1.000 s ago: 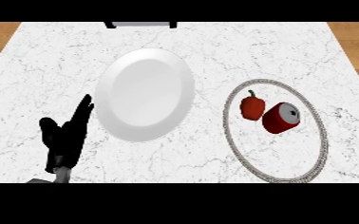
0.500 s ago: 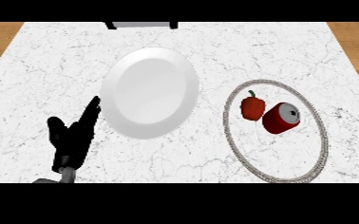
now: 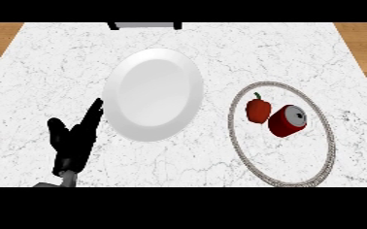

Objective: Pick the can from the placemat and place it in the plate

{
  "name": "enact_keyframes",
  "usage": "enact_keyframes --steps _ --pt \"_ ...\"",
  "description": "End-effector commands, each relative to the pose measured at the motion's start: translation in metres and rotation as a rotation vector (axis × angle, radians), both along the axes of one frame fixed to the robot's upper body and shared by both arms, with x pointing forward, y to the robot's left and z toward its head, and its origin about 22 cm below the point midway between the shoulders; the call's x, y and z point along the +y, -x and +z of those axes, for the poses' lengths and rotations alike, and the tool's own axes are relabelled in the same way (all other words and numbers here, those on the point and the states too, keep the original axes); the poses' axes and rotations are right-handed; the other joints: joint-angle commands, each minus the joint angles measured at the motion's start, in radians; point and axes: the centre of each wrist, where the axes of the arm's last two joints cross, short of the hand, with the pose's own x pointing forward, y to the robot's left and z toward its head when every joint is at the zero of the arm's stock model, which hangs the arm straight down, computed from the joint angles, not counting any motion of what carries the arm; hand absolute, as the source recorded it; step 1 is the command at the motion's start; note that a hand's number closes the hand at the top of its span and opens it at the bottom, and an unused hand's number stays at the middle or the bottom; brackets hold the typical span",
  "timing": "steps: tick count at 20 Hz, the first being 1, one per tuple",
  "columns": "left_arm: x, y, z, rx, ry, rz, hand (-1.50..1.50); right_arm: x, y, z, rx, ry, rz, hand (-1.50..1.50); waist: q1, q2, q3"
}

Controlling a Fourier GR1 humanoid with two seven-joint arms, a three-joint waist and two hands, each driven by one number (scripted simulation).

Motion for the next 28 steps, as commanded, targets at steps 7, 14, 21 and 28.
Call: enact_keyframes --steps 7,14,21,28 --pt "-0.015 0.003 0.001 0.019 0.039 -0.038 0.0 0.08 0.002 0.002 0.221 0.15 0.01 -1.5 0.015 0.006 -0.004" --pt "-0.018 -0.001 -0.008 0.033 0.041 -0.043 0.0 0.117 -0.018 -0.012 0.278 0.215 -0.037 -1.5 0.016 0.008 -0.004" --pt "-0.025 0.002 -0.011 0.051 0.028 -0.052 0.0 0.145 -0.024 -0.046 0.393 0.182 0.033 -1.5 0.014 0.007 -0.003" --pt "-0.022 0.002 -0.008 0.039 0.039 -0.038 0.0 0.146 -0.021 -0.035 0.376 0.216 0.015 -1.5 0.009 0.006 -0.003"
